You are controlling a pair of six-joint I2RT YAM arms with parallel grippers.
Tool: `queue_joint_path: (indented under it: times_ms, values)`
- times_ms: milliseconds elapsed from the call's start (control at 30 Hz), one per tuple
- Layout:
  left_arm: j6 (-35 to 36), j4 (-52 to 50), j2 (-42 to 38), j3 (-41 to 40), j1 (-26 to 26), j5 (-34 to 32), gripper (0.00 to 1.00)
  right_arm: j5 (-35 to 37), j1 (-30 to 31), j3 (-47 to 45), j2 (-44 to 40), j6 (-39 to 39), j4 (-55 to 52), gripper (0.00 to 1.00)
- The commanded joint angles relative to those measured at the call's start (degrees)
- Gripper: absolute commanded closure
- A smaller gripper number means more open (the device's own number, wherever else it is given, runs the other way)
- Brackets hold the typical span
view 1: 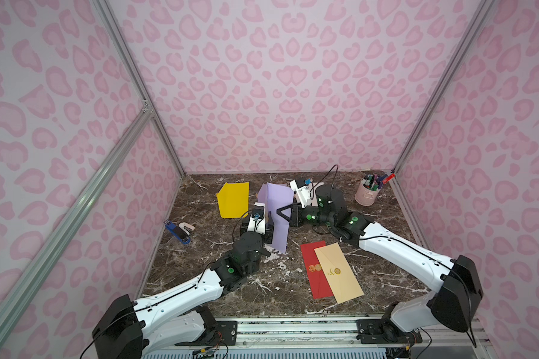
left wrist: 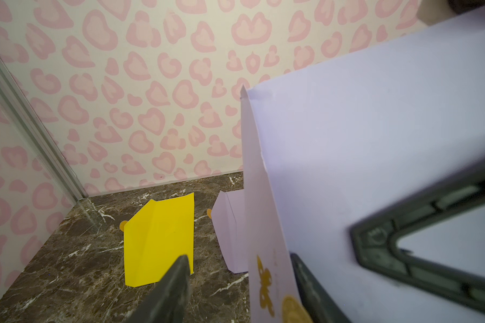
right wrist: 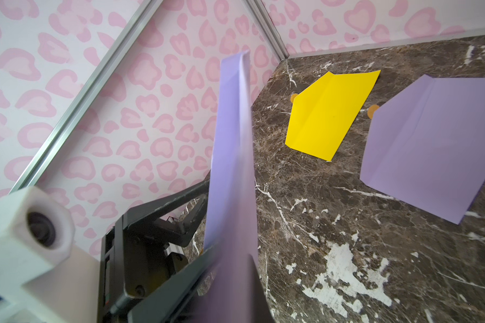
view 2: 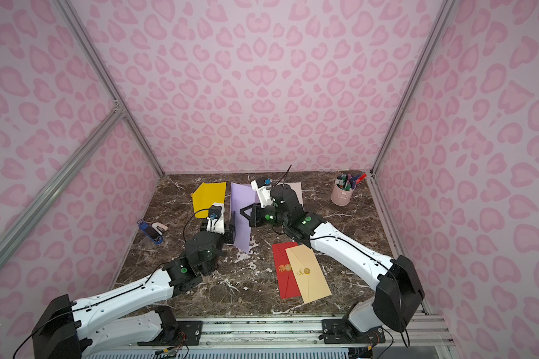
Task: Open the envelope
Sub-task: Open the envelope flap on the envelope.
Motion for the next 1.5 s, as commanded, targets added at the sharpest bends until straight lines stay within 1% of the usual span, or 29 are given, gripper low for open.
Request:
queue_joint_path:
  times_ms: [0,133,300,600,800,933,1033,1133,1267,1367,1467]
  values:
    - [-0.4,1.4,-0.2,0.3,0.1,-0.4,0.42,-0.5,0.2,-0.1,-0.2,0.0,0.8,1.0]
    - [-0.4,1.4,-0.3,0.2,0.0,-0.5,0.45,-0.4,0.2,-0.1,-0.2,-0.1,0.7,1.0]
    - [-0.2,1.0,-0.4,0.3,0.0,-1.2,0.44,-0.3,0.2,-0.2,-0.6,-0.2,0.6,1.0]
    - [0.6,0.6,-3.6,-1.7,0.8,-5.0,0.3,-1.9,0.2,-0.7,-1.8,-1.3,0.5,1.0]
    - [-1.0,-1.8,-6.6,-2.9,3.5,-5.6,0.27,-6.9,0.2,-2.3,-3.8,-2.0,2.2,1.0]
    - [-2.2,-3.7,-8.7,-3.7,5.8,-4.3,0.25,-10.9,0.2,-3.7,-5.4,-2.6,3.7,1.0]
    - [-2.8,-4.7,-9.3,-3.9,7.2,-3.1,0.25,-15.7,0.2,-5.1,-6.1,-1.7,7.3,1.0]
    - [-3.1,-4.7,-9.3,-4.0,7.8,-1.8,0.24,-21.0,0.4,-6.7,-5.9,1.0,13.0,1.0]
    - [-3.1,-4.3,-8.3,-3.5,8.2,-0.6,0.23,-25.4,1.3,-7.1,-5.3,2.9,17.9,1.0]
    - [-3.1,-3.5,-8.2,-3.9,8.8,2.0,0.22,-27.9,1.8,-6.9,-5.2,4.1,20.9,1.0]
    - [-3.3,-2.1,-8.9,-4.8,10.0,6.0,0.21,-28.6,1.9,-6.8,-5.4,4.3,21.5,1.0]
